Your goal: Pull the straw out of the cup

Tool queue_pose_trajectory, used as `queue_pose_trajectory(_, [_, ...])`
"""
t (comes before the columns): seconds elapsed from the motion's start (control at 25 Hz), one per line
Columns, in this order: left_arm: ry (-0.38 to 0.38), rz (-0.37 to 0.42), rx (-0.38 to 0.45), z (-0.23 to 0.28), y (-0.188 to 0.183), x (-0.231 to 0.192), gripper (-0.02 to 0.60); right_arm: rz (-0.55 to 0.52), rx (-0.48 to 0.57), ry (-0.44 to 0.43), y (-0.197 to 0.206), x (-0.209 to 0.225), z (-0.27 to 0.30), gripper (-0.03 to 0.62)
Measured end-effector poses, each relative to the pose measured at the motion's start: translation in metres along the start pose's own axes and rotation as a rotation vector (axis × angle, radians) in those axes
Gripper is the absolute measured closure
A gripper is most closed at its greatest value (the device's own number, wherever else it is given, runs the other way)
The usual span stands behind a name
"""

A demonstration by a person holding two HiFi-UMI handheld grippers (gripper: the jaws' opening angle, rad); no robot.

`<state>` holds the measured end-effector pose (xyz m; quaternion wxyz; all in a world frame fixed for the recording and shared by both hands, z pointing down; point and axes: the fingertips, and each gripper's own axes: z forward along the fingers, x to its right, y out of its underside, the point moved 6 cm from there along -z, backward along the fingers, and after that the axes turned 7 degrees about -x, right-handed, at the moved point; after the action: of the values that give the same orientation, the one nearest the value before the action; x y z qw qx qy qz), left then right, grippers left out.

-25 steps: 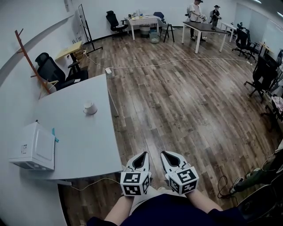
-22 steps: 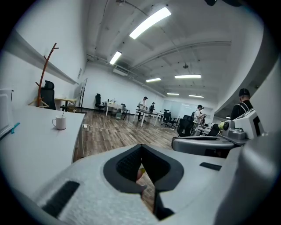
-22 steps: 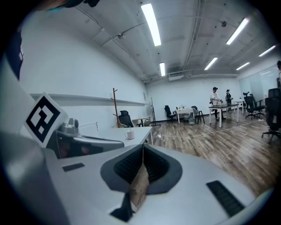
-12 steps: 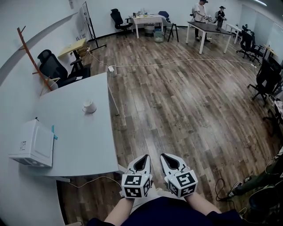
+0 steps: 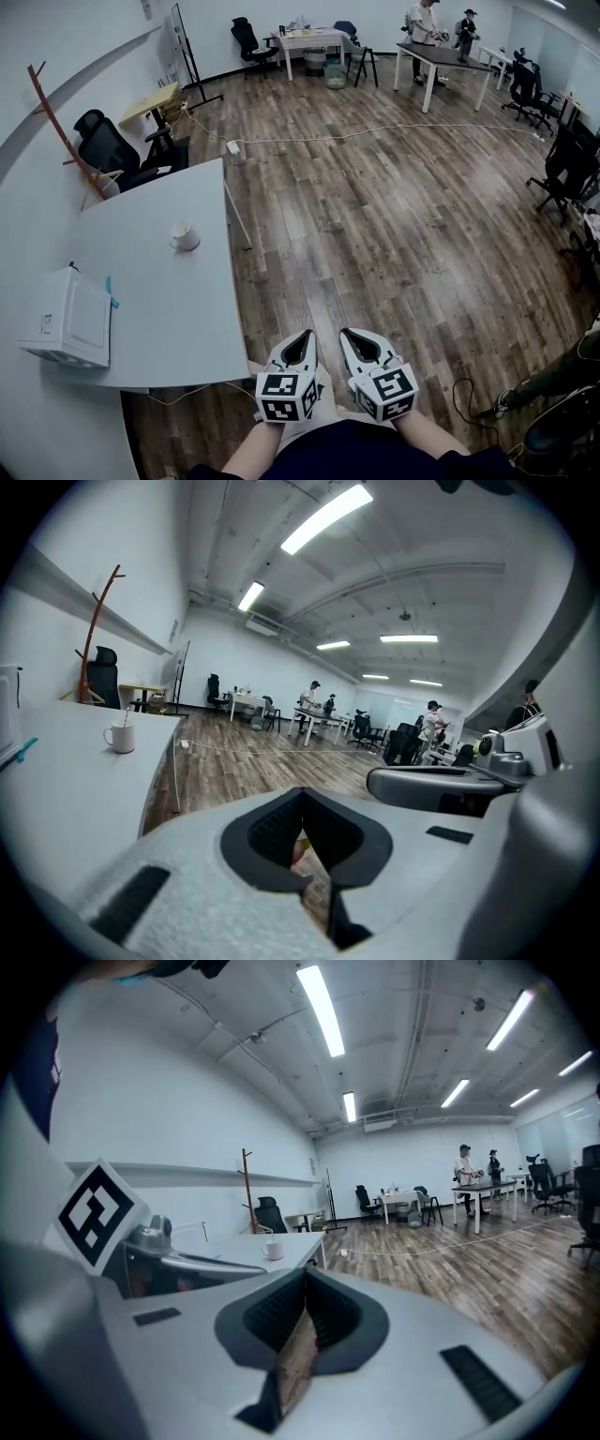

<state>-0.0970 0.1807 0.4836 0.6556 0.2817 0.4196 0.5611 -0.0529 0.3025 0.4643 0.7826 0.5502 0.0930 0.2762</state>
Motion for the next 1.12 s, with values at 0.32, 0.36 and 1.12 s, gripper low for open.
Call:
queue_pose_trajectory(0.32, [0.004,-0.004,0.012,0.035,-0.027,-0.022,0.569,0.004,-0.009,-0.004,-0.017,0.021,0.039,0.565])
queue_pose_trajectory(0.36, [0.003,-0.006,0.012,0.039,-0.030,-0.027,0.568,0.002,-0.010,-0.005,-0.020,0.024,0.046,0.565])
queue_pose_trajectory(1.12, [-0.078,-0.064,0.020,0.103,-0.106,-0.132,0.568,-0.059,-0.039,-0.069,-0.098,0.051,0.176,0.565])
